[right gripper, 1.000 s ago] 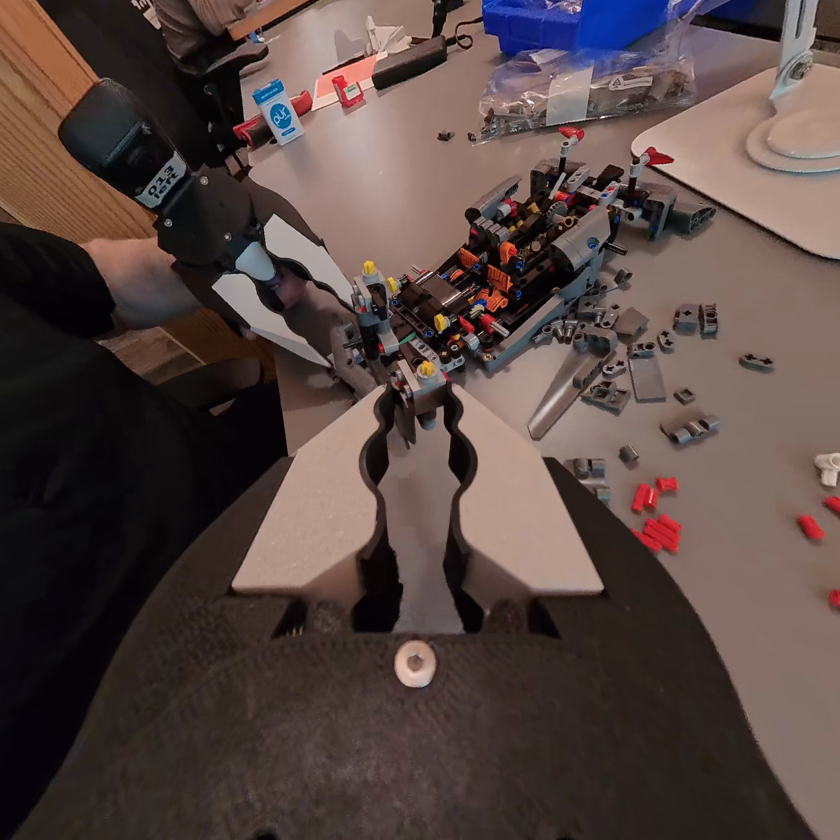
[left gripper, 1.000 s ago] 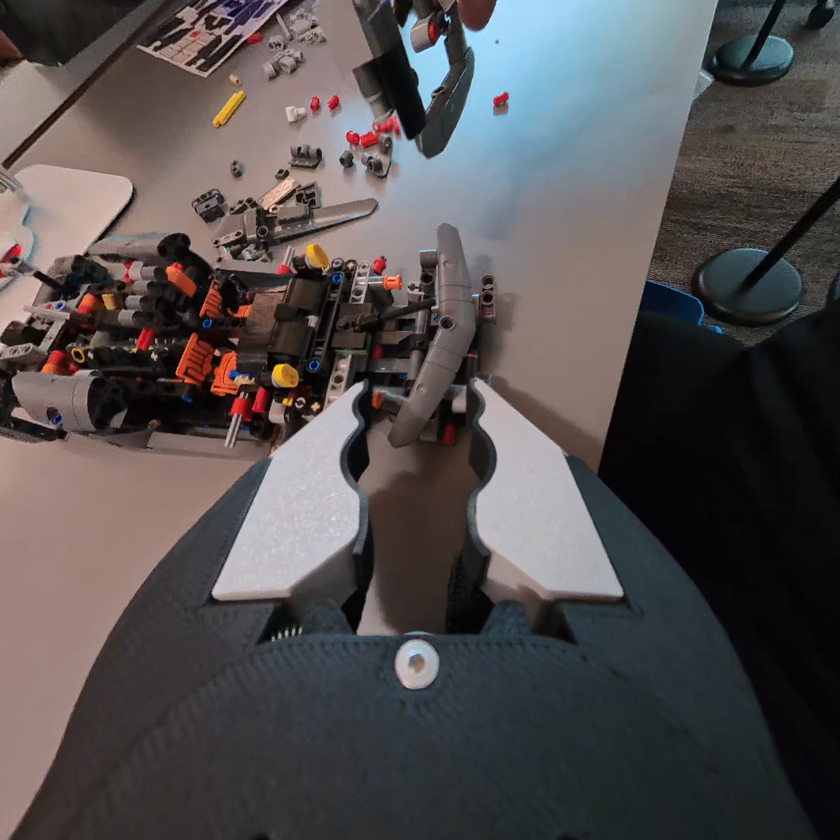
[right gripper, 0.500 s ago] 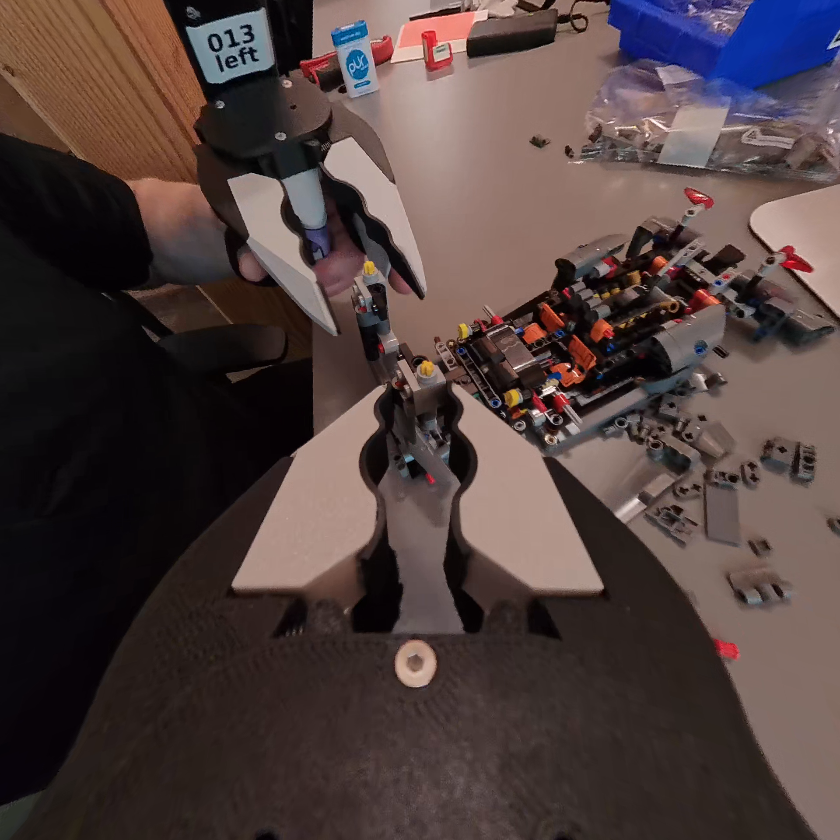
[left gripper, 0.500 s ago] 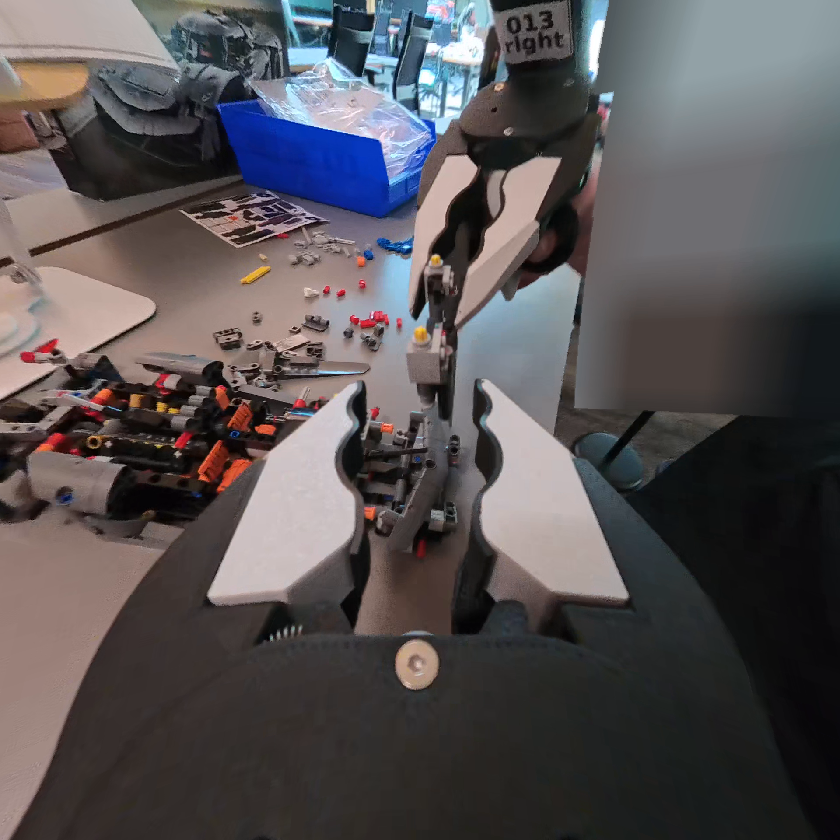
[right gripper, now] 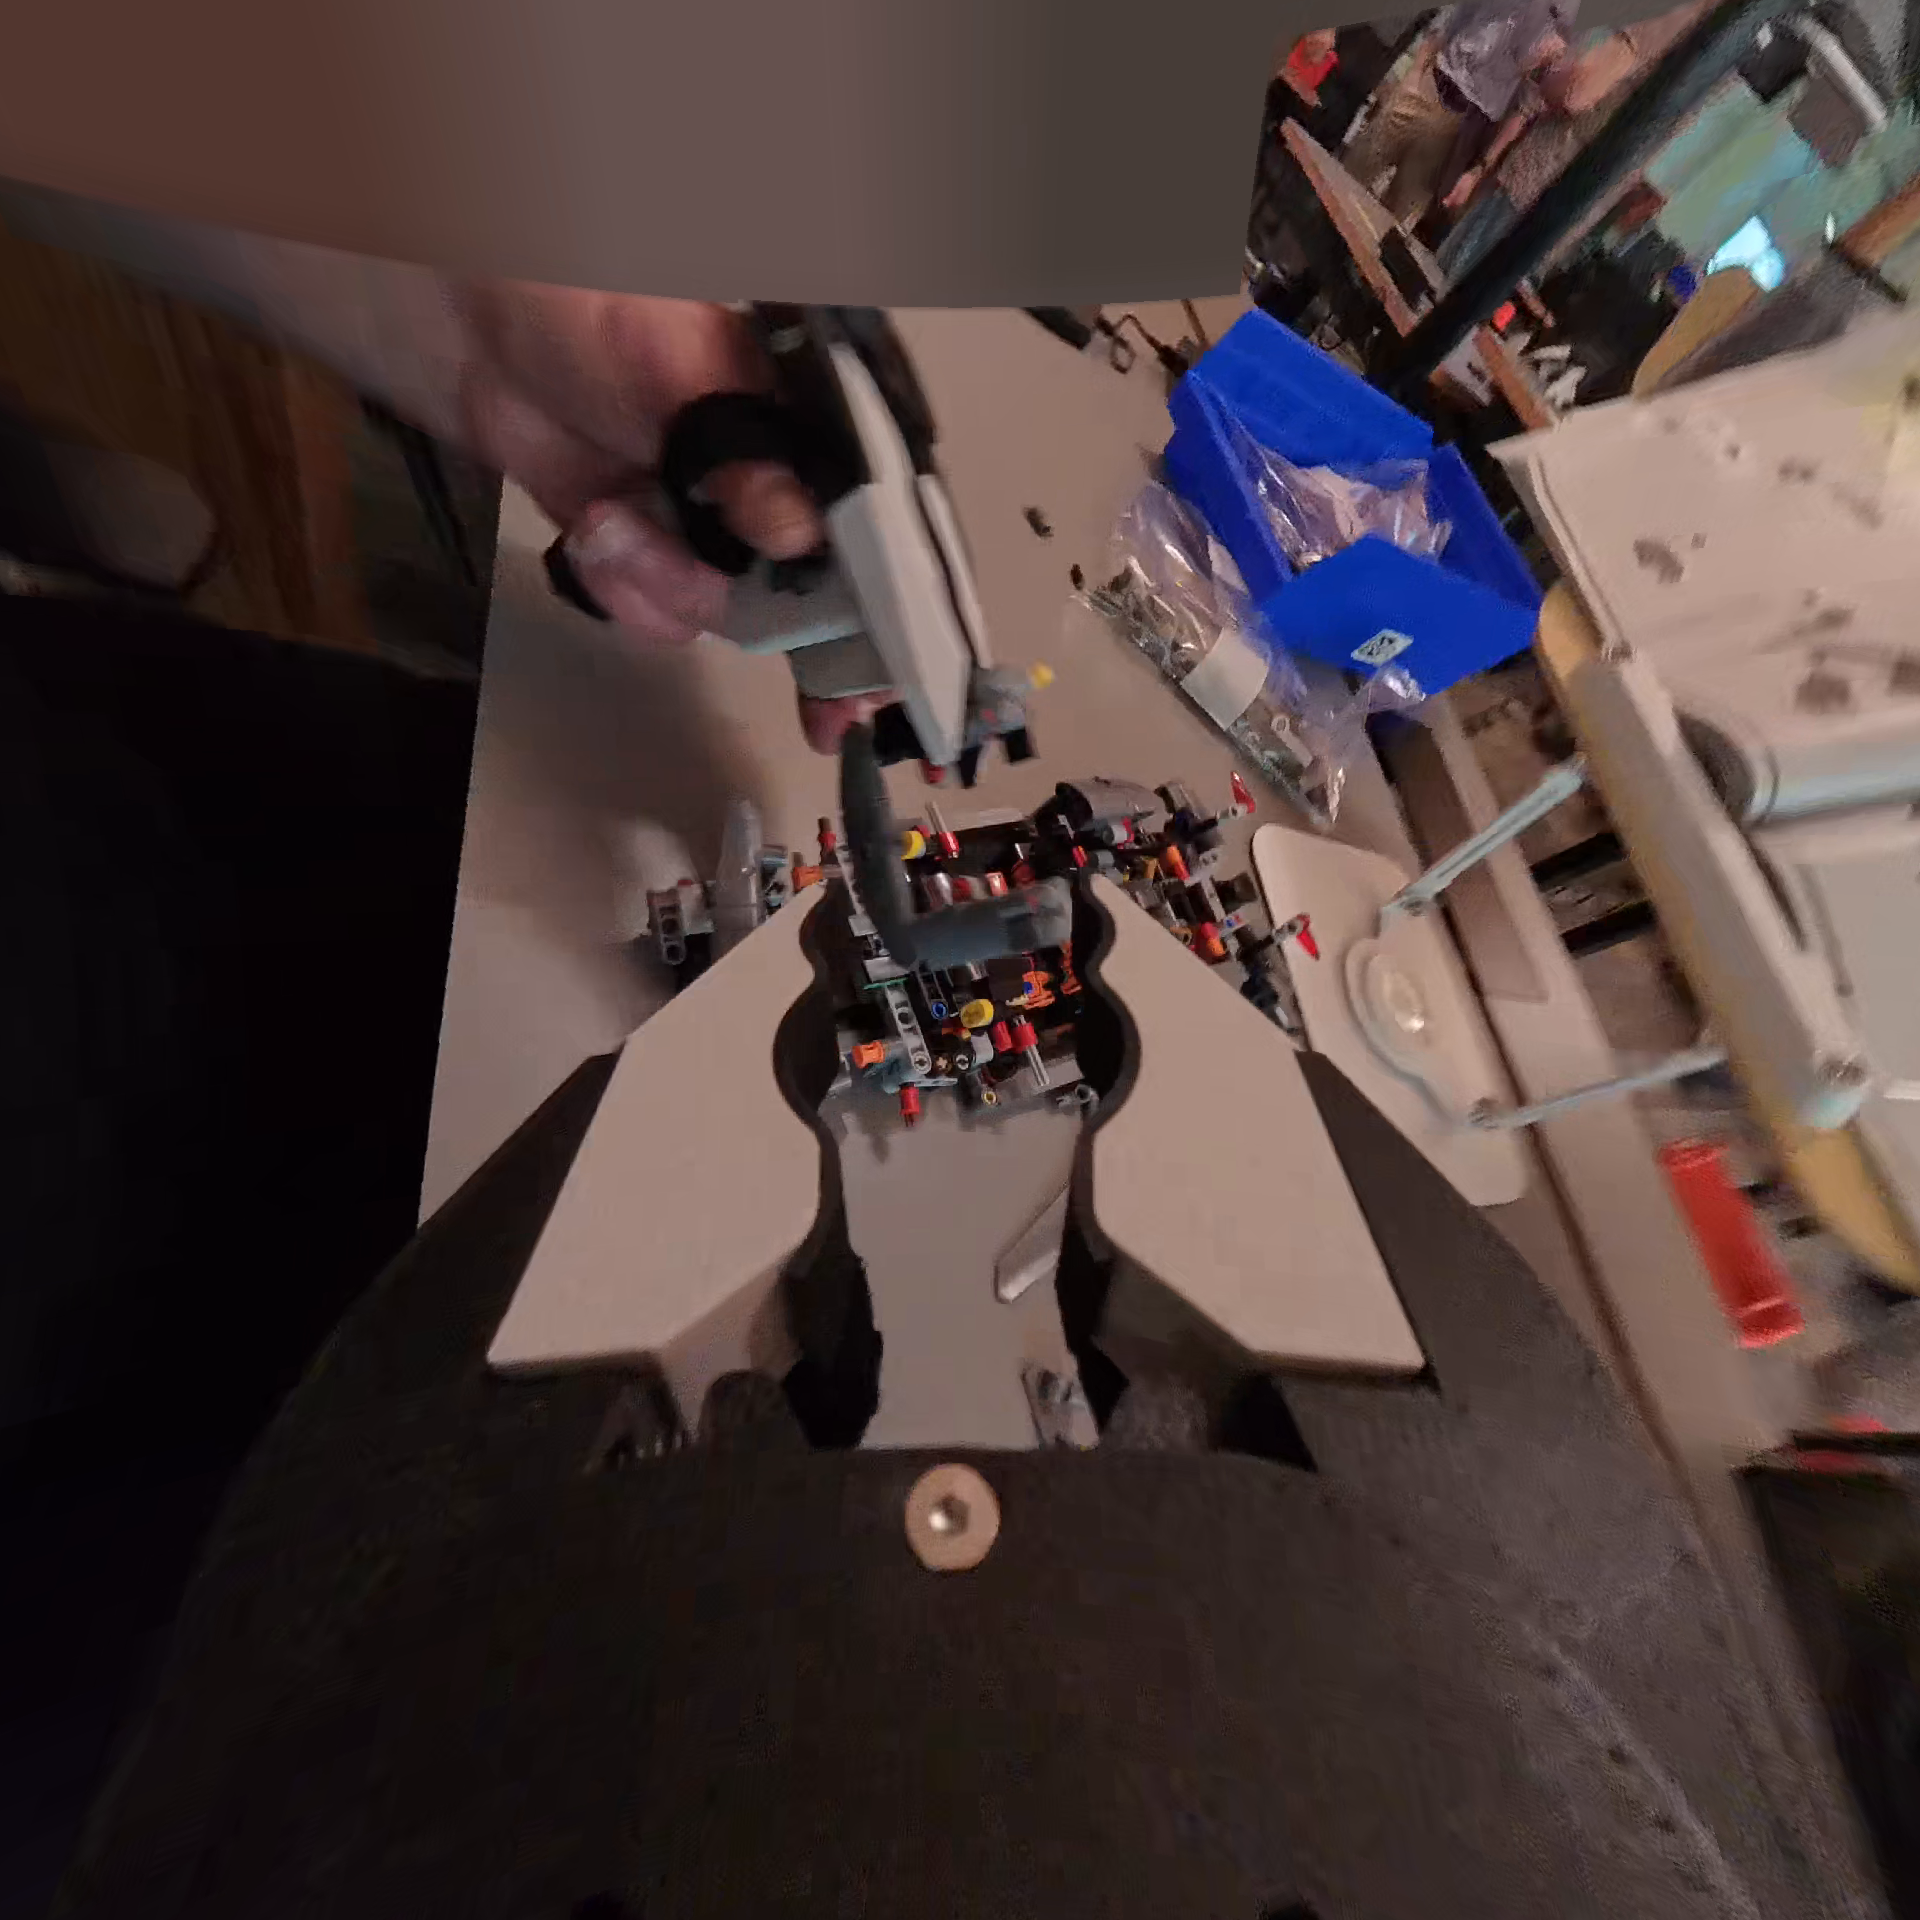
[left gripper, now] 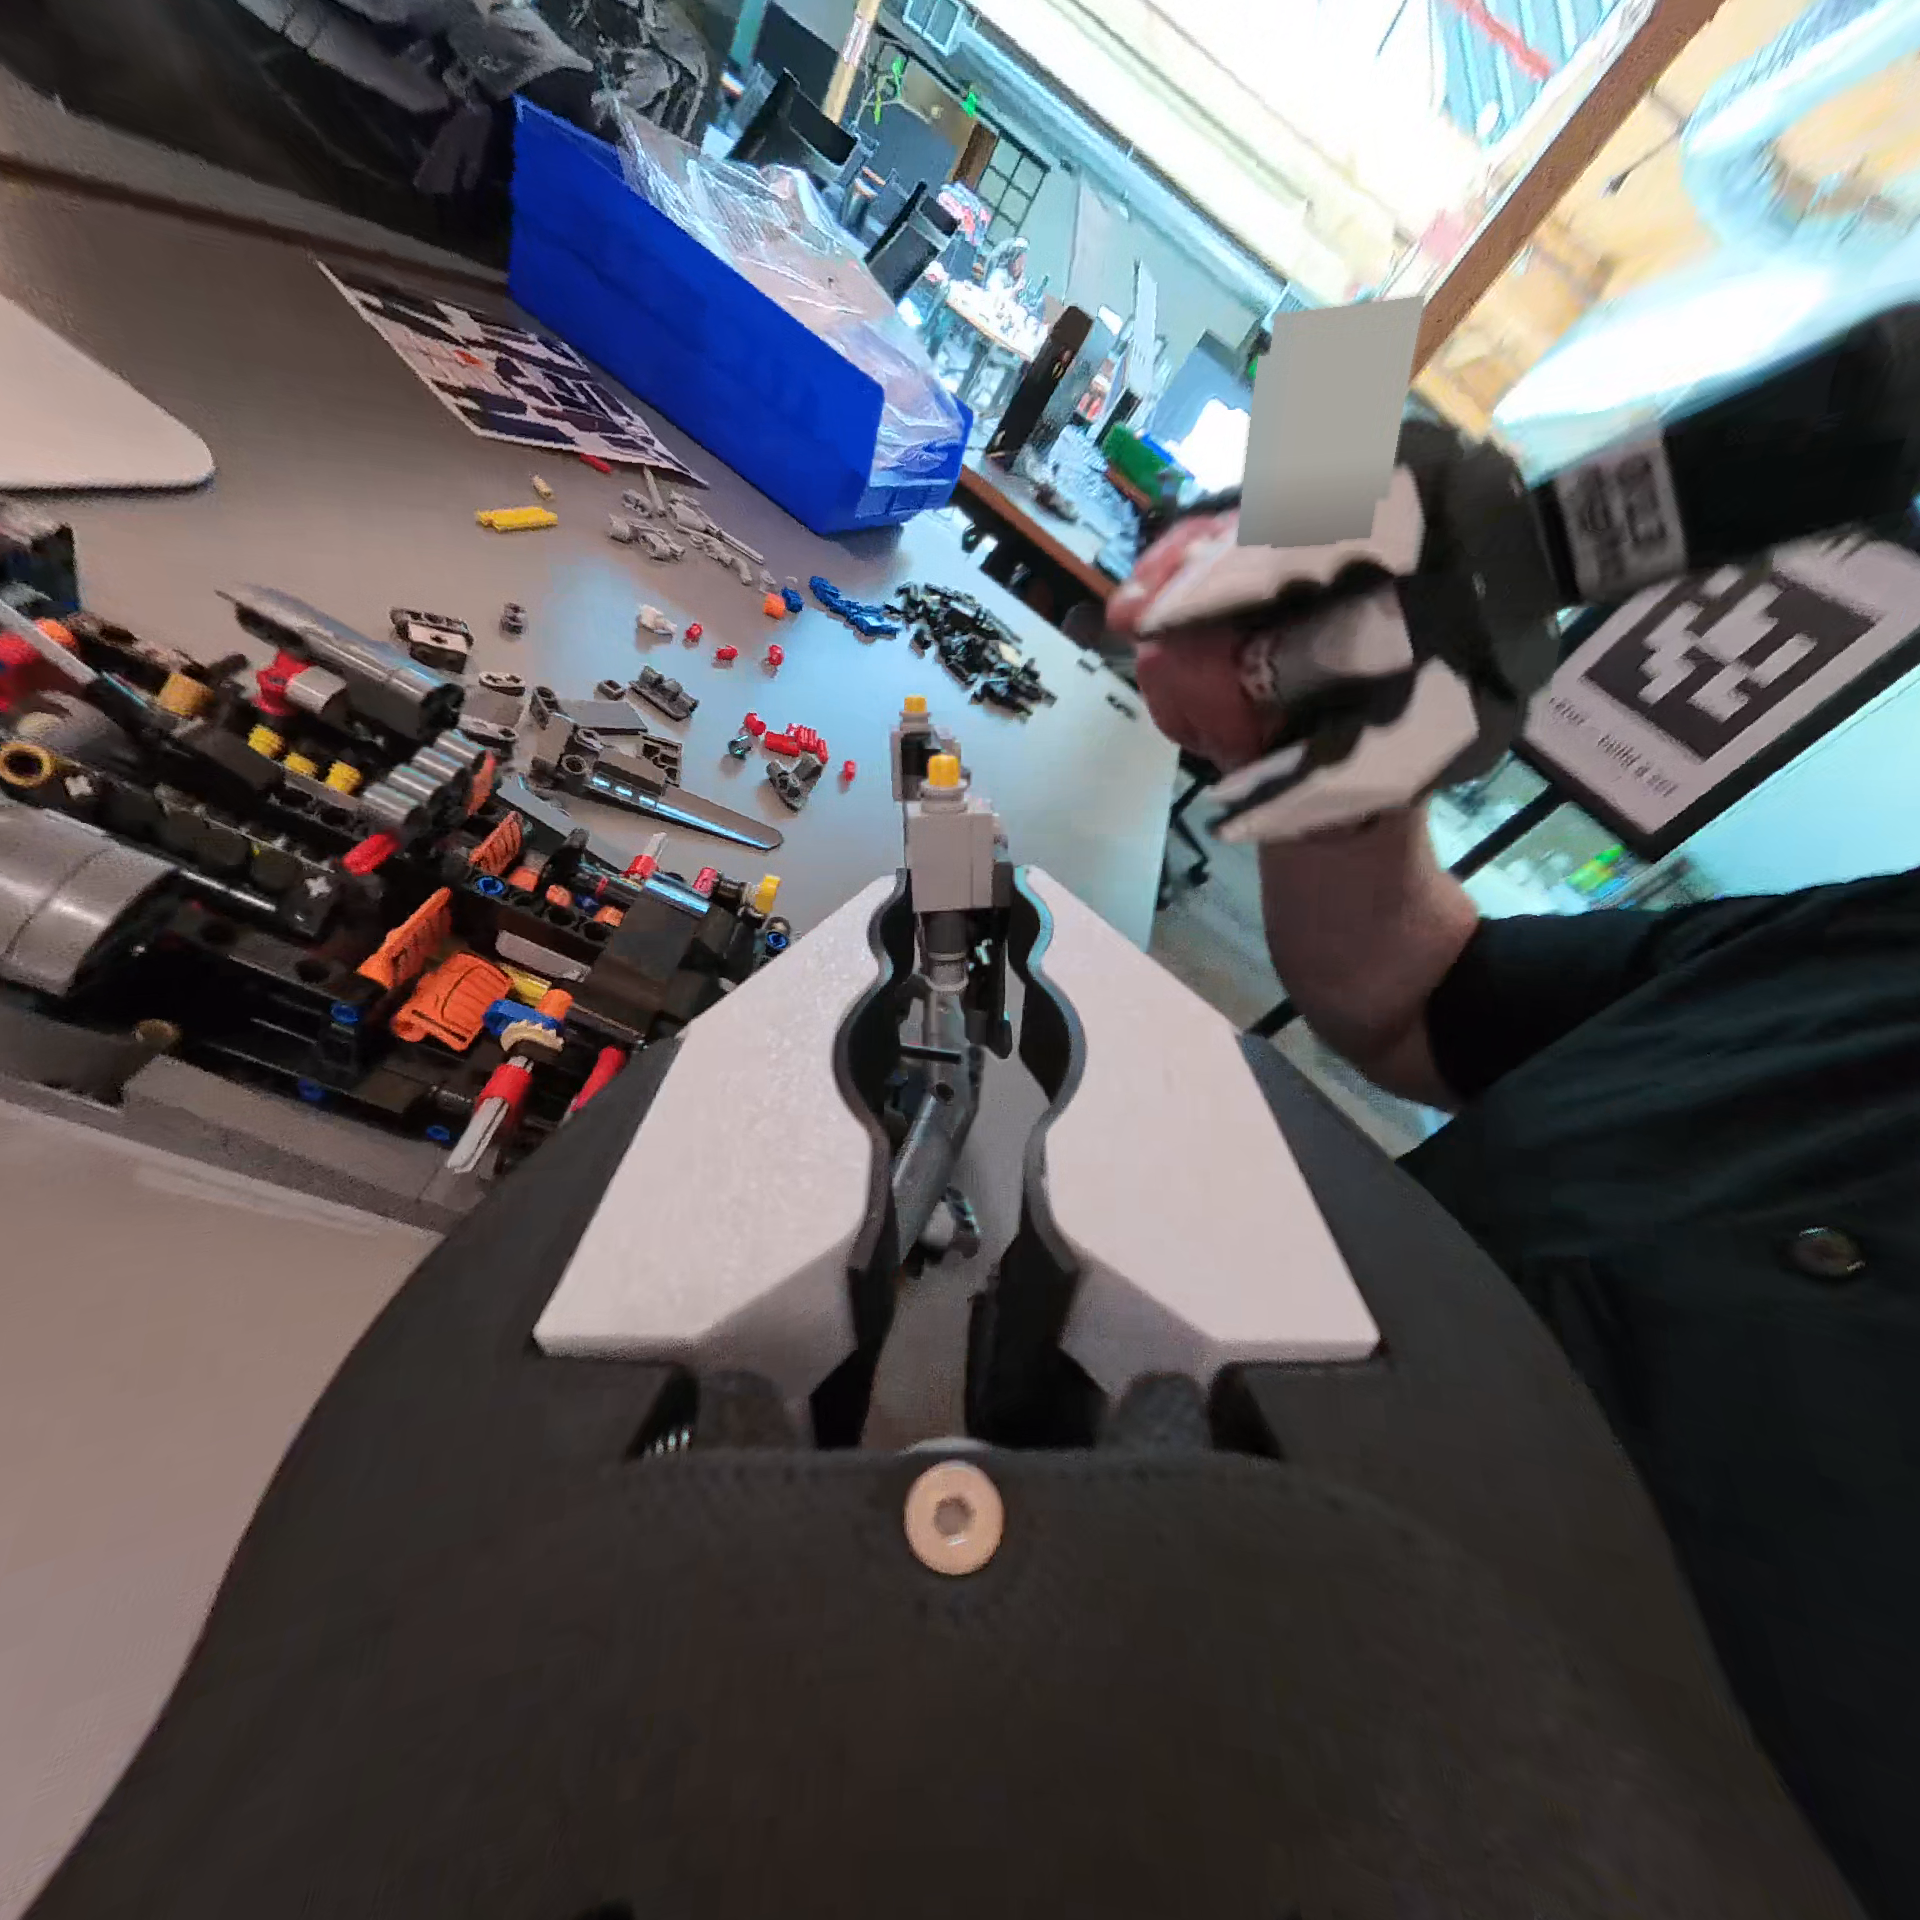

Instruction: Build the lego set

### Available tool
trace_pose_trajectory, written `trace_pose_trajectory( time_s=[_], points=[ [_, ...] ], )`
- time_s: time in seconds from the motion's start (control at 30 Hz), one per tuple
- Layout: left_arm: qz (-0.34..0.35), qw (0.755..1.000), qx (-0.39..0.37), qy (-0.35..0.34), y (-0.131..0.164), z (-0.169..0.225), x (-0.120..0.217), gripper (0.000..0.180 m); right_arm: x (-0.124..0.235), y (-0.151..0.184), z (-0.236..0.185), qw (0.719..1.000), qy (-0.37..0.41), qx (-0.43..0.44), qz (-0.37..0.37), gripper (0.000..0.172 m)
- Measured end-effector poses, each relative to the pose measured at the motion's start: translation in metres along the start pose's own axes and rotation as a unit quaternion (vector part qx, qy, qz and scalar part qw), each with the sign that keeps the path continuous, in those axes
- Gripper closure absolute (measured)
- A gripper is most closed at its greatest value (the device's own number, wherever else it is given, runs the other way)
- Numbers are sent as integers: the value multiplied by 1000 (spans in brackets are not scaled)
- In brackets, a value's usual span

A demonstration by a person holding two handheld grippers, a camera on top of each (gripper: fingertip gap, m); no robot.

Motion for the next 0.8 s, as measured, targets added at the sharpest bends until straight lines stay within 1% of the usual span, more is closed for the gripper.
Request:
trace_pose_trajectory(
  time_s=[0.1, 0.2, 0.3, 0.37, 0.4, 0.5, 0.53, 0.6, 0.63, 0.73, 0.8],
  points=[
    [12, 999, 45, 19, -4, -2, -3, 166, -14, -2, -21, 992, 24, 111, -46, 131],
    [23, 996, 72, 40, -4, 3, -8, 165, -33, 7, -30, 978, 53, 179, -88, 131],
    [30, 994, 92, 57, -3, 9, -11, 166, -47, 17, -27, 968, 86, 203, -120, 135],
    [36, 991, 106, 67, -2, 12, -10, 165, -52, 19, -28, 965, 97, 214, -119, 152],
    [40, 991, 110, 68, -2, 12, -10, 165, -54, 17, -30, 965, 97, 219, -111, 157],
    [48, 990, 114, 68, -1, 11, -9, 165, -54, 17, -28, 963, 101, 221, -114, 158],
    [51, 992, 104, 58, -1, 10, -9, 163, -54, 17, -28, 966, 96, 212, -114, 159],
    [49, 995, 74, 36, -1, 8, -5, 142, -52, 17, -29, 973, 75, 191, -110, 159],
    [50, 997, 51, 19, -3, 6, 0, 138, -51, 19, -29, 977, 55, 171, -111, 159],
    [42, 997, -49, -34, -7, 2, 17, 133, -45, 23, -30, 986, -9, 125, -109, 159],
    [2, 988, -135, -79, -2, -4, 25, 132, -41, 29, -32, 985, -63, 105, -120, 159]
  ],
)
Point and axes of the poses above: each gripper's, where its closed fingertips meet, x back along the fingers, y out of its underside, z = x × y across the jaws, the point moved 3 cm from there along x, back along the fingers, and after that the axes turned 3 degrees about x, right-handed, at the moved point
